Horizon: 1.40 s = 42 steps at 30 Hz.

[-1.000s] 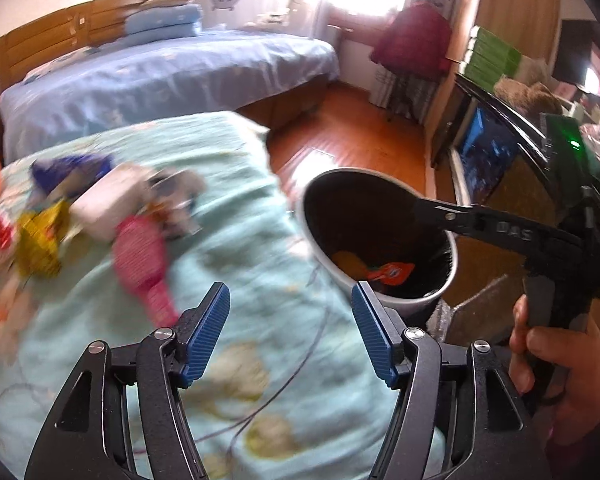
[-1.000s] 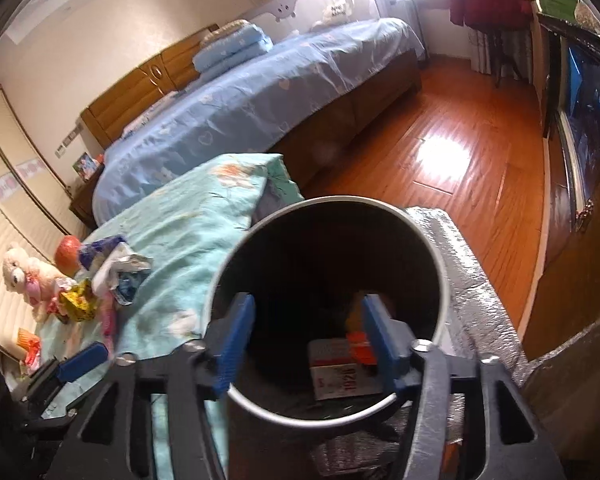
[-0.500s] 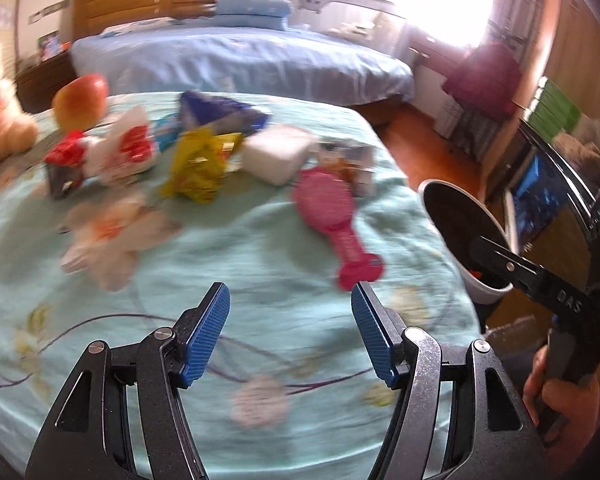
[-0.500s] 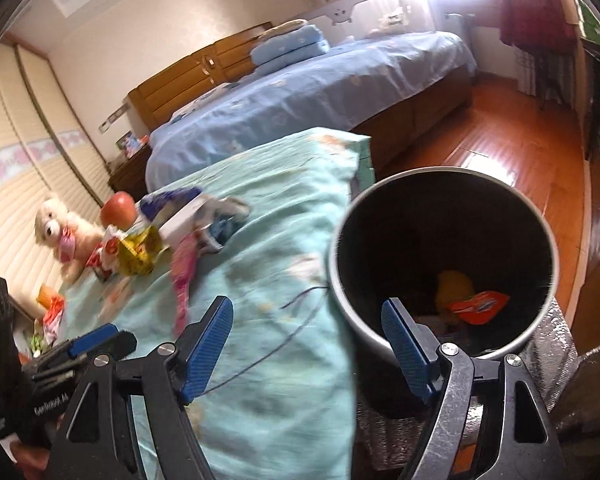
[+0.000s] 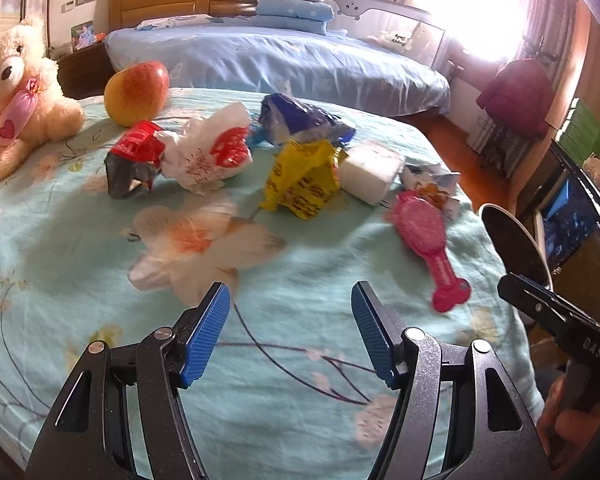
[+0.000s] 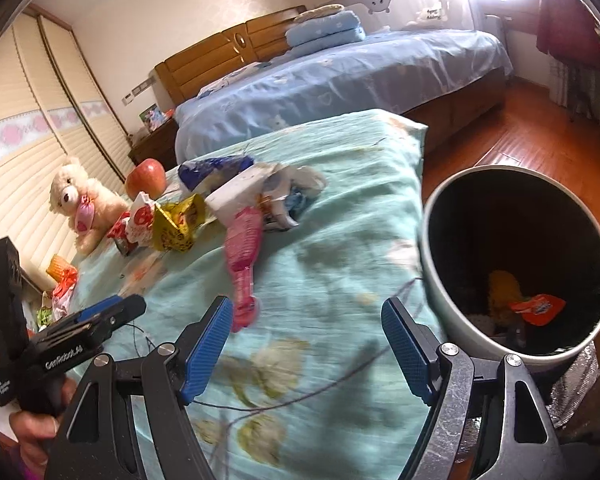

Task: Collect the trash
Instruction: 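Grasp the yellow snack bag with the left gripper while the right grasps the pink hairbrush, then carry the yellow bag and pink hairbrush over the bin and release both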

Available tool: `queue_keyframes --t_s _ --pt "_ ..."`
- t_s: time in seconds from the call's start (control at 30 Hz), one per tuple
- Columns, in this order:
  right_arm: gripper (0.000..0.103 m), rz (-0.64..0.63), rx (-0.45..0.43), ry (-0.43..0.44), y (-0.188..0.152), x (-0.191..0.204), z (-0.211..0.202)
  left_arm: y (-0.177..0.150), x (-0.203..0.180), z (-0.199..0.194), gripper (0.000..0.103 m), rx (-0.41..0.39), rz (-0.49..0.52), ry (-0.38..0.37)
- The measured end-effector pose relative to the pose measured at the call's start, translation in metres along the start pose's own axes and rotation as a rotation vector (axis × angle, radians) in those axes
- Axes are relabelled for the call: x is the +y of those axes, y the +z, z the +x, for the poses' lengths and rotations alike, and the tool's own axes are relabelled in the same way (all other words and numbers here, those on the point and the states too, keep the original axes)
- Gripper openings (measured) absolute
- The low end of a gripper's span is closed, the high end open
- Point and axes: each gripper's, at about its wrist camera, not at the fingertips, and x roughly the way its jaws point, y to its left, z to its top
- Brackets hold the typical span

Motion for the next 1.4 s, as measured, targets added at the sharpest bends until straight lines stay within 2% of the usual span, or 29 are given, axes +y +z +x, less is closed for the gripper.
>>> queue_keyframes --t_s 0.4,0.57,0.67,0.77,0.83,0.9,0.93,0.97,1.0,1.03,1.4 --pt "0.076 -0.033 0.034 0.013 0.008 0.023 0.02 0.03 0.017 0.026 0.064 0.02 0.06 -0.003" --pt "0.061 -0.042 0.06 0.018 0.012 0.03 0.031 0.044 0.019 0.034 0.064 0.013 0.079 -0.008" --pt "0.057 -0.055 0.076 0.019 0.014 0.035 0.038 0.05 0.017 0.036 0.063 -0.004 0.102 -0.008" --pt "0.055 -0.068 0.097 0.017 0.015 0.041 0.047 0.054 0.015 0.041 0.045 -0.005 0.123 -0.013" --pt "0.052 -0.079 0.119 0.012 0.016 0.044 0.055 0.055 0.016 0.047 0.016 0.013 0.125 -0.026" --pt "0.046 -0.09 0.129 0.007 0.016 0.046 0.06 0.054 0.016 0.051 0.008 0.026 0.127 -0.044" --pt "0.04 -0.097 0.13 0.009 0.016 0.047 0.06 0.053 0.015 0.052 0.007 0.024 0.129 -0.048" --pt "0.026 -0.1 0.133 0.012 0.016 0.047 0.06 0.051 0.015 0.05 0.007 0.017 0.133 -0.048" --pt "0.019 -0.101 0.14 0.014 0.016 0.047 0.061 0.05 0.014 0.048 0.007 0.011 0.137 -0.051" --pt "0.017 -0.1 0.141 0.017 0.015 0.047 0.061 0.048 0.014 0.046 0.006 0.004 0.136 -0.054" --pt "0.016 -0.076 0.108 0.047 0.007 0.042 0.041 0.022 0.01 0.017 0.006 -0.006 0.089 -0.09"
